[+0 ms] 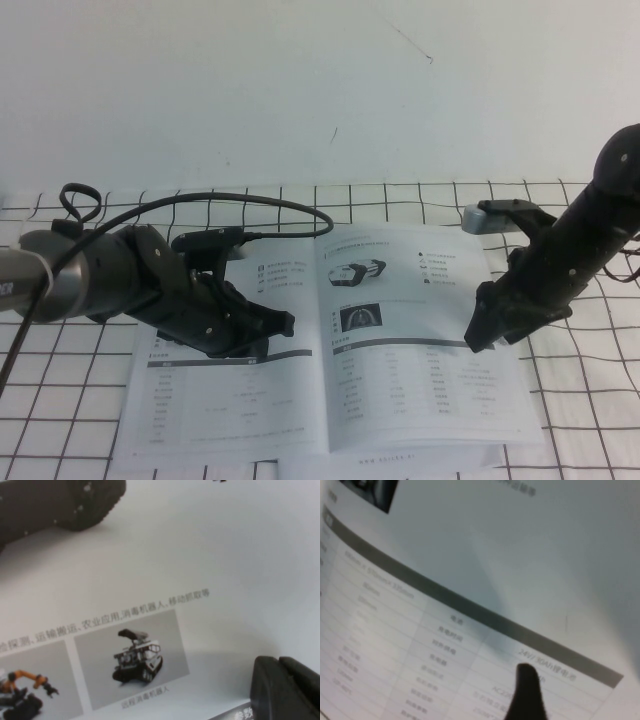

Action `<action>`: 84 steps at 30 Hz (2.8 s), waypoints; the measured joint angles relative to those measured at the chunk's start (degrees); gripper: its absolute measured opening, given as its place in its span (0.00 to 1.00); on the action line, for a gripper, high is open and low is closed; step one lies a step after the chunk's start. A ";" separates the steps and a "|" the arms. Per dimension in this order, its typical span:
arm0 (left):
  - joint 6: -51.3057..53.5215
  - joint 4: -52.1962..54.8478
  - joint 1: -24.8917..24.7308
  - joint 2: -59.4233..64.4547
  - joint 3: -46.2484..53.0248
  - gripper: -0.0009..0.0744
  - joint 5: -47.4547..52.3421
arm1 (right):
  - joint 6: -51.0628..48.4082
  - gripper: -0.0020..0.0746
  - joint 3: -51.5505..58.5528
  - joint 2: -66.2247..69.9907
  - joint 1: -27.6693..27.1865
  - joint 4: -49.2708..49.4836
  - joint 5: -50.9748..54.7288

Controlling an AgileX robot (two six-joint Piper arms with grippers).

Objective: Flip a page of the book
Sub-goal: Open the closed book

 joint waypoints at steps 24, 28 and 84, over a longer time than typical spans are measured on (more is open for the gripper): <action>0.00 -0.33 0.00 0.00 -0.01 0.01 0.21 | -2.91 0.66 -0.13 1.56 0.11 7.53 -3.00; 0.00 -0.46 0.00 0.00 -0.01 0.01 0.21 | -5.04 0.66 -0.13 1.69 0.11 12.31 -3.37; 1.57 -1.22 0.00 -4.94 -1.82 0.01 5.46 | 3.94 0.58 -6.40 -0.37 0.34 -1.24 3.96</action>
